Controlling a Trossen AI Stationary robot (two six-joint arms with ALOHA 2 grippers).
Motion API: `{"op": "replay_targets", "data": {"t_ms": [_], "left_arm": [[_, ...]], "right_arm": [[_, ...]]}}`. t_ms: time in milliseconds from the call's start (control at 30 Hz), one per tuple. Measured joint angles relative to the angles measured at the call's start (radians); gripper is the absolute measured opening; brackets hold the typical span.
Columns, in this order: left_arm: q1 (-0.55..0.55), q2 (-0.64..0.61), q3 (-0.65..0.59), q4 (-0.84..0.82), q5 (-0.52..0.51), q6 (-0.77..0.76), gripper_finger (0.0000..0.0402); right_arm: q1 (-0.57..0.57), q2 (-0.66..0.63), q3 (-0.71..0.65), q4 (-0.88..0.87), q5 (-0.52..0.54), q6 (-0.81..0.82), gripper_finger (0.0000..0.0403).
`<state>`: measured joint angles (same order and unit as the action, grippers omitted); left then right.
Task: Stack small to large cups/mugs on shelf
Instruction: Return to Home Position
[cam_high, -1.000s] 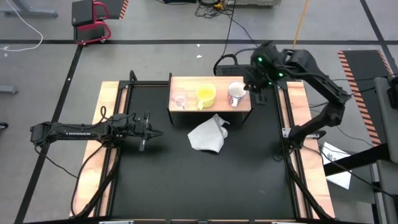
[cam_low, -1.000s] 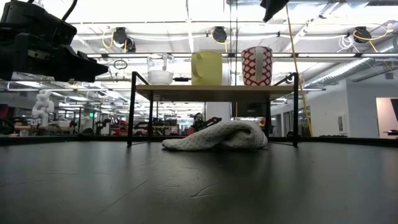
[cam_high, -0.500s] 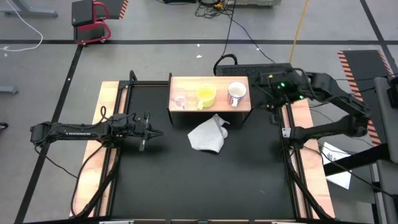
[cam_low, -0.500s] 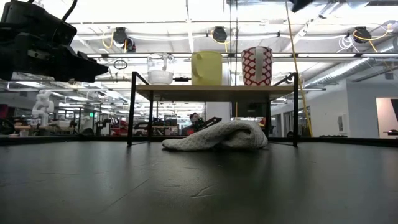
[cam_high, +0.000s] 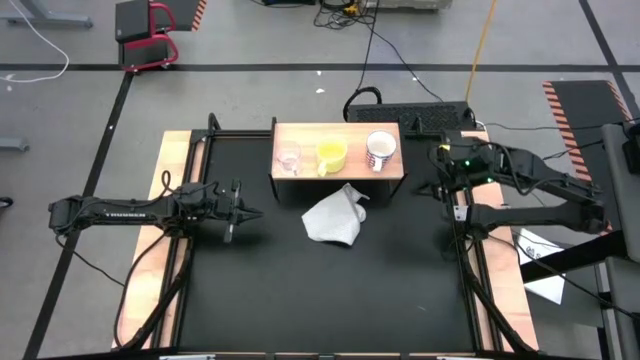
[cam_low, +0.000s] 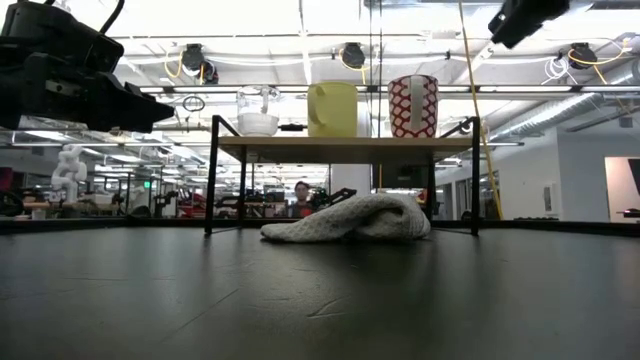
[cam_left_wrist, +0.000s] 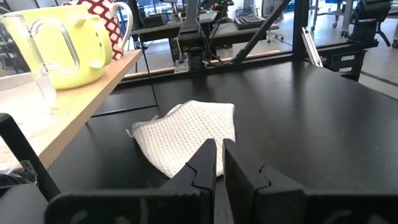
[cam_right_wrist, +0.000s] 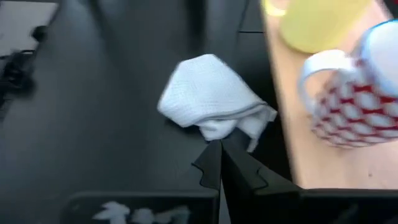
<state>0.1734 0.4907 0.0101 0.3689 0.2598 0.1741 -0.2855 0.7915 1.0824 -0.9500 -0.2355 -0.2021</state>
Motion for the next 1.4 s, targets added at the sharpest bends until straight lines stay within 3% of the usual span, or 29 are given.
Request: {"op": "replay_targets", "data": {"t_ms": [533,967,1167,1400], "left_arm": [[0.0,0.0,0.0,0.001,0.001,0.009,0.0031],[0.0,0.0,0.0,0.002,0.001,0.019,0.0031],[0.0,-0.001,0.0,0.064,0.012,-0.02,0.0031],[0.0,-0.002,0.0,0.157,0.072,-0.048,0.0031]], "right_arm": [[0.023,-0.181,-0.307,0.208,-0.085,0.04,0.0],[0.114,-0.388,-0.43,0.349,-0.091,0.08,0.0],[0.116,-0.488,-0.5,0.429,-0.078,0.152,0.0],[0.117,-0.574,-0.598,0.495,0.031,0.224,0.0]]}}
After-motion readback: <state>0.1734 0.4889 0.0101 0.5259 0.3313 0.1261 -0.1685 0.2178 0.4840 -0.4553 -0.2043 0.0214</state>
